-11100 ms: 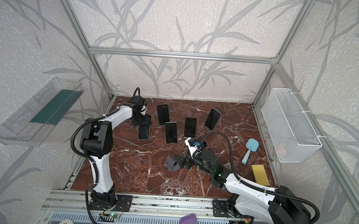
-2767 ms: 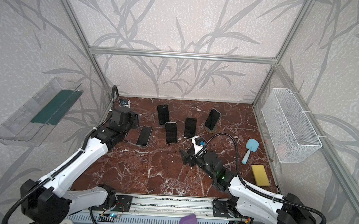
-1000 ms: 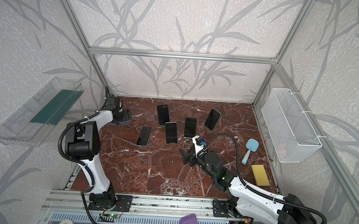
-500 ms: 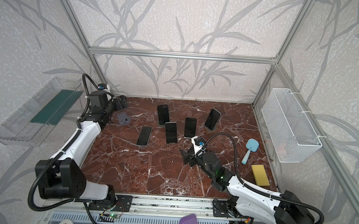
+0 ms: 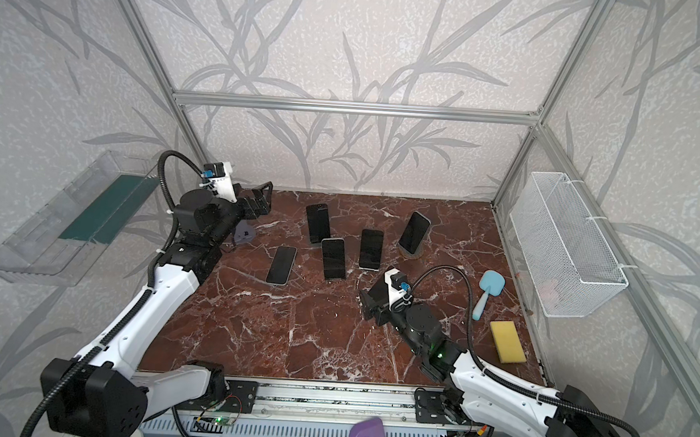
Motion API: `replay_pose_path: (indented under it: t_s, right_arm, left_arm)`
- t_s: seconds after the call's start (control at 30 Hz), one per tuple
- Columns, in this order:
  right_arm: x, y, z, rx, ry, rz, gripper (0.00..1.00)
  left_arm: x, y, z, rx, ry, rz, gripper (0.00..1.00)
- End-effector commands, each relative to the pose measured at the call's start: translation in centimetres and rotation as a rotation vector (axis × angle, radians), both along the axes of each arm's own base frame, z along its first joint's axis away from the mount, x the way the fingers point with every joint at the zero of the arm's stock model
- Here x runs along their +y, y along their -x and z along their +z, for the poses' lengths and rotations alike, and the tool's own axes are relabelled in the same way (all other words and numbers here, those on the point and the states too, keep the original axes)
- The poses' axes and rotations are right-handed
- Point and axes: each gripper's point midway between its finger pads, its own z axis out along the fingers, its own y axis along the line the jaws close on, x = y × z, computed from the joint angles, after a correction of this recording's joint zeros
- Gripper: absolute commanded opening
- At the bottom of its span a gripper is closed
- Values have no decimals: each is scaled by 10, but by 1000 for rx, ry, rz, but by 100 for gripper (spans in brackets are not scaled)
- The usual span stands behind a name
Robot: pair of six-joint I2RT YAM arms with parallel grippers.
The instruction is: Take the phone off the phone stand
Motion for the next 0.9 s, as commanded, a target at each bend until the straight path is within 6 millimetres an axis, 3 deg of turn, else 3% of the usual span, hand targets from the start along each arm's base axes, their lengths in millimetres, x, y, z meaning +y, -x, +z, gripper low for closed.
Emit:
replay_pose_path:
  t_s: [0.0,0.2,0.4,0.53,0.7,0.77,0.87]
  right_arm:
    - [-19,-1,31,-82,-73,-84,93]
    - [-50,14,65,-123,-166,-138,98]
    - [-90,18,79,-166,-225,-282,100]
    - [-123,13,76,-137,-216,-455,99]
    - [-155,6,58,-89,-195,-625,99]
    - [-168,6,56,-76,-186,-682,99]
    - [-185,8,53,-62,-176,-767,99]
  left_arm:
    - [-22,3,11,-32,84,-79,99]
    - [-63,16,9,-19,9,-205,99]
    - [-132,46,-4,-1,-143,-411,98]
    - [-193,74,-35,82,-250,-622,98]
    - [-265,122,-93,260,-373,-936,99]
    - [-286,143,-115,350,-454,-1023,99]
    - [-305,157,-140,446,-499,-1048,99]
